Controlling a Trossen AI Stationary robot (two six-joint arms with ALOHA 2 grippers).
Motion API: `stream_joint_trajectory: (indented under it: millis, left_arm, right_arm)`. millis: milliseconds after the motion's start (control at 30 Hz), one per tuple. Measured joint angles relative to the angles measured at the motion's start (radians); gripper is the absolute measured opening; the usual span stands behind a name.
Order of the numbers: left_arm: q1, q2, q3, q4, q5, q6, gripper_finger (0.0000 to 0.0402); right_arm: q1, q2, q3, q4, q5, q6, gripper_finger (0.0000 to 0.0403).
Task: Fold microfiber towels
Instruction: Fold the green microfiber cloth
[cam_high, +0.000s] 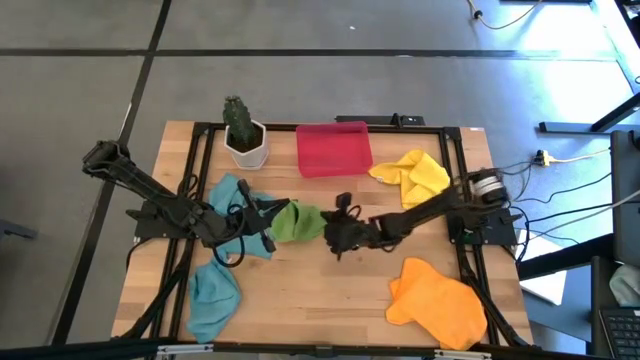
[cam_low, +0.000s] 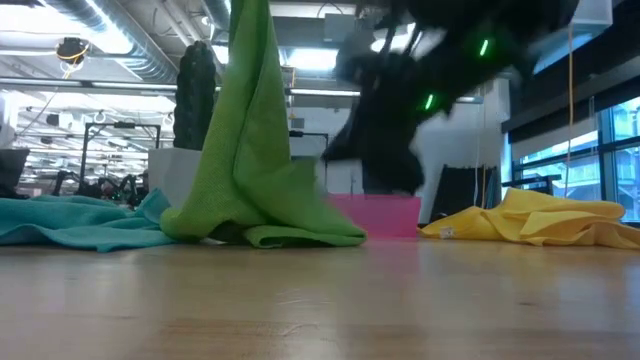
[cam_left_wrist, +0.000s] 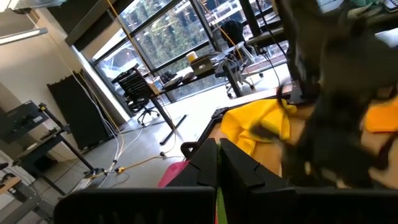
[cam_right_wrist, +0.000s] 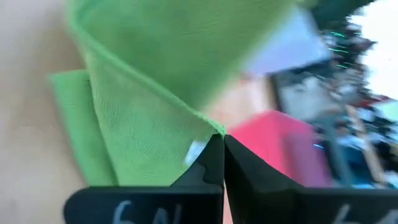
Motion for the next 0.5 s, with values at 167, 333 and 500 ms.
stream_joint_trajectory:
  millis: [167, 333, 500]
  left_arm:
    - [0.054, 0.0, 0.0, 0.144, -0.074, 0.107, 0.0]
    - [0.141, 0.0, 0.042, 0.293, -0.086, 0.318, 0.0]
    - [0.221, 0.0, 0.18, 0.171, -0.064, 0.37, 0.0]
  right_arm:
    - [0.062, -0.267, 0.002, -0.209, 0.09, 0.057, 0.0002]
    - [0.075, -0.515, 0.002, -0.304, 0.143, 0.071, 0.0002]
    - [0.067, -0.705, 0.006, -0.308, 0.179, 0.045, 0.0001]
